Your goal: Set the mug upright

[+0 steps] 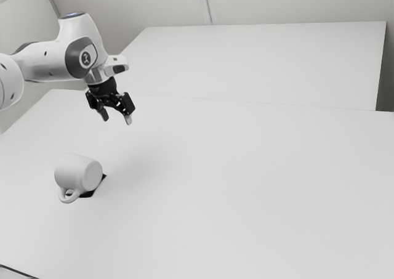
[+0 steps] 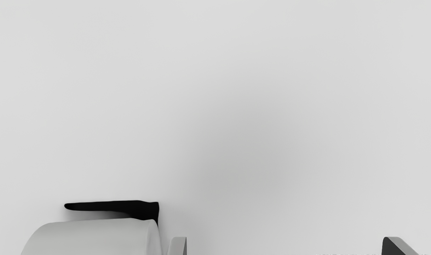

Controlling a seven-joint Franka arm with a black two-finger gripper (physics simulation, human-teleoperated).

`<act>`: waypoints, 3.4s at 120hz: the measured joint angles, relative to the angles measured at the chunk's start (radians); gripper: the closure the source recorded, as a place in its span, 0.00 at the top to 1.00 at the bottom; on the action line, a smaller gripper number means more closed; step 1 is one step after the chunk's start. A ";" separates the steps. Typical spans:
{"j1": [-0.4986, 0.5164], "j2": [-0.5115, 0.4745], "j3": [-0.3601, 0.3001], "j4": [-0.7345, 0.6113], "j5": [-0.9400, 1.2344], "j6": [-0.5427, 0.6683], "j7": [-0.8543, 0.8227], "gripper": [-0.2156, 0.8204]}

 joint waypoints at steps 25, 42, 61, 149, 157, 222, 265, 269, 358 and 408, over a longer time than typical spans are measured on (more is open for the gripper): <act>-0.013 -0.116 0.044 -0.117 -0.021 0.033 0.043 0.79; -0.062 -0.113 0.166 -0.132 -0.078 0.038 0.140 0.79; 0.049 -0.045 0.196 -0.099 -0.141 0.026 0.267 0.79; 0.374 0.210 0.199 0.032 -0.486 -0.258 0.646 0.79; 0.391 0.224 0.199 0.031 -0.520 -0.286 0.664 0.79; 0.443 0.297 0.226 0.035 -0.683 -0.509 0.751 0.79; 0.445 0.297 0.238 0.029 -0.735 -0.550 0.771 0.51; 0.446 0.297 0.239 0.028 -0.736 -0.551 0.771 0.44; 0.443 0.279 0.231 -0.007 -0.807 -0.548 0.760 0.05; 0.174 0.056 0.219 -0.109 -0.644 -0.249 0.502 0.04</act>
